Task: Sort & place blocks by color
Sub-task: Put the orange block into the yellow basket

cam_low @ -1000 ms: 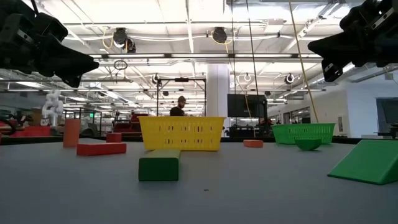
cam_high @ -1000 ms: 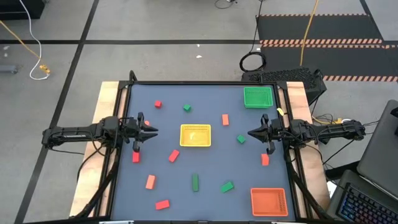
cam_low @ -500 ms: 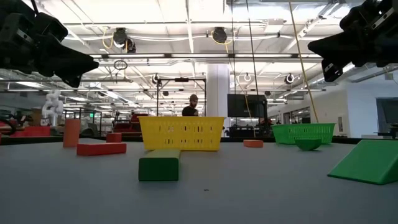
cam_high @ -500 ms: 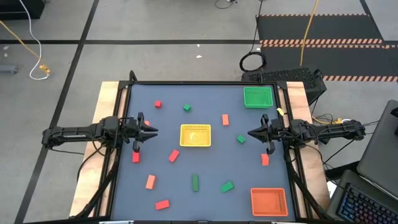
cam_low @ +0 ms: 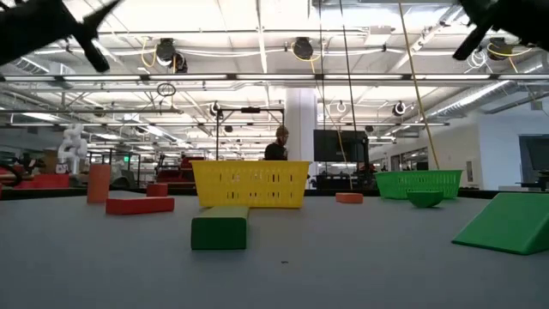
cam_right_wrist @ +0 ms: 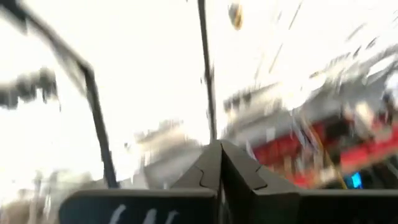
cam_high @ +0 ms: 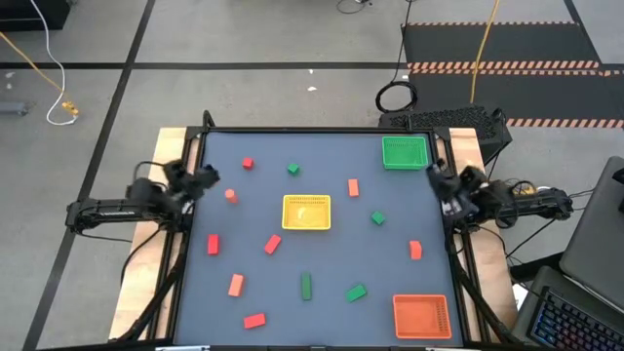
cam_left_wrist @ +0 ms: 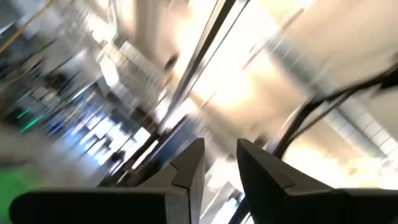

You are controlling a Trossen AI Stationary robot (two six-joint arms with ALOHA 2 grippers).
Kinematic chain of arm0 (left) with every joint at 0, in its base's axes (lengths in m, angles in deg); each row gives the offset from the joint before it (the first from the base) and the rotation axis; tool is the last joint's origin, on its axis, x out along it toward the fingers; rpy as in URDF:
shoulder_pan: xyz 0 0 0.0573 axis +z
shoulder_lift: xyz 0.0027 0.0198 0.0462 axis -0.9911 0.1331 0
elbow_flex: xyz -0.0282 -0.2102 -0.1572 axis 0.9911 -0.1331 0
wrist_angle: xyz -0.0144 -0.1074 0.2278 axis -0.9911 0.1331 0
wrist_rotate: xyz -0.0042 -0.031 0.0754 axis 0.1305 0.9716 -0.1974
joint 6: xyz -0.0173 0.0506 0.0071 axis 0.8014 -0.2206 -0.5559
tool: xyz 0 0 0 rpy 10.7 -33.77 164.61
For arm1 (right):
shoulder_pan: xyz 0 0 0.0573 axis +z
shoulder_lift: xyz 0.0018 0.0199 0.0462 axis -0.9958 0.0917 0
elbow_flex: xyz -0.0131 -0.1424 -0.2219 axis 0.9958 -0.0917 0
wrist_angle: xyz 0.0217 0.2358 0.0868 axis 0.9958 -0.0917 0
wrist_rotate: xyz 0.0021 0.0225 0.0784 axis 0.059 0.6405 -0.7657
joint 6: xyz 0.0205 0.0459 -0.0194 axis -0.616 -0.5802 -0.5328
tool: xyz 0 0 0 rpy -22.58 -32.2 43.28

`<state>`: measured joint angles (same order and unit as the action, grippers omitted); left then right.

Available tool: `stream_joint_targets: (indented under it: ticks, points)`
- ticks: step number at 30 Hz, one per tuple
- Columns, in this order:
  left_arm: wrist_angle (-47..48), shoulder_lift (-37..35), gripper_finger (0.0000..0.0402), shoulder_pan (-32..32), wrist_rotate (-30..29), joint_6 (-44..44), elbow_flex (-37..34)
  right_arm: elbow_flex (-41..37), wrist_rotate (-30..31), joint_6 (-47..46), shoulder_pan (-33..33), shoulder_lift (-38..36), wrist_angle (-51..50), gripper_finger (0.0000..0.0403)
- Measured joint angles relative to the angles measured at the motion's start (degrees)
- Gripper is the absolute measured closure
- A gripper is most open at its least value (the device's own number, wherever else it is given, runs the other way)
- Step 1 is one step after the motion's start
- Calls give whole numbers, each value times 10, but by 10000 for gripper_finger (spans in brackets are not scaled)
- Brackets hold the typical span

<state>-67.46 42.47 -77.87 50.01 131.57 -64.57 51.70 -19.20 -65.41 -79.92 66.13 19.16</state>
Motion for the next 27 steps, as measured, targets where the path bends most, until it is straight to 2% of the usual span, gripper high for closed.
stream_joint_targets:
  ticks: [3,6,9,12,16,21,24,27]
  points:
    - [-70,0,305,0,-9,19,0,0,23,-14,0,0,56,401]
    - [-108,0,305,0,-14,43,0,0,73,-21,0,0,71,401]
    - [-114,1,305,0,-34,51,16,3,109,-54,0,0,68,401]
    - [-71,19,305,0,-49,15,78,24,139,-74,0,8,64,401]
    - [96,101,305,0,-57,-59,243,128,137,-34,0,55,12,401]
    - [327,280,305,0,-57,-140,503,336,136,22,0,173,-124,401]
    - [403,382,305,0,-56,-186,650,473,136,41,0,260,-218,401]
    - [477,474,305,0,-55,-229,786,608,138,80,-2,353,-251,401]
